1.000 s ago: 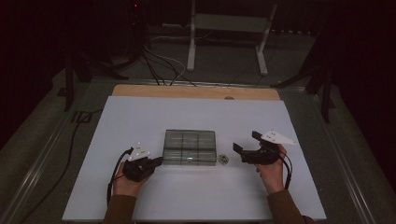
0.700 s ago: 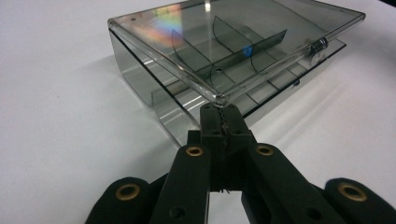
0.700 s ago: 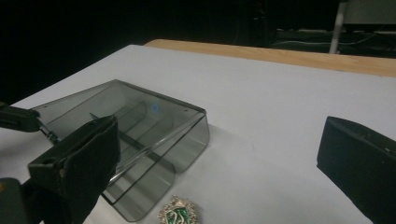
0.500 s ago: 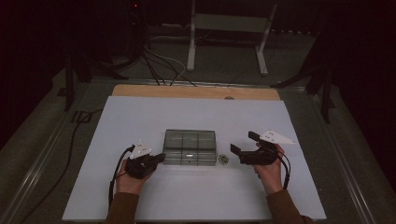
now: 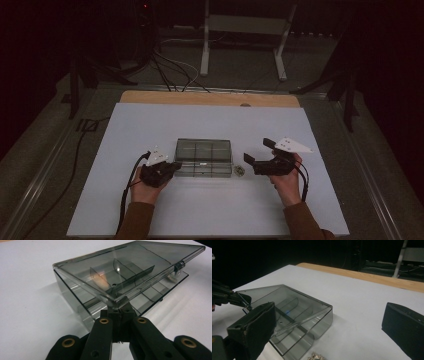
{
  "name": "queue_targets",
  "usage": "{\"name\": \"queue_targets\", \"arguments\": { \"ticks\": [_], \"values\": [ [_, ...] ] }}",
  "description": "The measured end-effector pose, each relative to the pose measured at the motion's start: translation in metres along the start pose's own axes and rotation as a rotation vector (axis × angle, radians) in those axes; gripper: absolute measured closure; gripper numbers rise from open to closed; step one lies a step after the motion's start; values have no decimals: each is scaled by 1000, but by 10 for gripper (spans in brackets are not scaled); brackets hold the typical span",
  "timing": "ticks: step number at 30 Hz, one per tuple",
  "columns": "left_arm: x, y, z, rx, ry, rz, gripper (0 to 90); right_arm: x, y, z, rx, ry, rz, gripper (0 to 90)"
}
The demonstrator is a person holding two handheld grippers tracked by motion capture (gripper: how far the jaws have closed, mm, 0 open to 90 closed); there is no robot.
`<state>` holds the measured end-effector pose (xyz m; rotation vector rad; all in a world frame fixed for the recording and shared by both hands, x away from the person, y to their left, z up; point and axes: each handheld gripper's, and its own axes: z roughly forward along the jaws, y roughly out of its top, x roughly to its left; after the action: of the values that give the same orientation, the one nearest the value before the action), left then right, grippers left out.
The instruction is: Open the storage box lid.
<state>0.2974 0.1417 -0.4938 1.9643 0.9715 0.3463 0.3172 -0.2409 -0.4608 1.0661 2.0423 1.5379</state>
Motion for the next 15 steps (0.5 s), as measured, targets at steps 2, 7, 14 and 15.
{"name": "queue_targets", "arguments": {
  "ticks": [2, 7, 14, 15],
  "values": [
    [0, 1, 3, 2, -2, 0, 900, 1, 1, 1, 1, -1, -8, 0],
    [0, 4, 4, -11, -2, -5, 900, 2, 3, 3, 5, 4, -17, 0],
    [-1, 13, -1, -27, 5, 14, 900, 4, 6, 7, 9, 18, -25, 0],
    [-1, 15, -1, -29, 6, 13, 900, 4, 6, 8, 10, 19, -26, 0]
  ]
}}
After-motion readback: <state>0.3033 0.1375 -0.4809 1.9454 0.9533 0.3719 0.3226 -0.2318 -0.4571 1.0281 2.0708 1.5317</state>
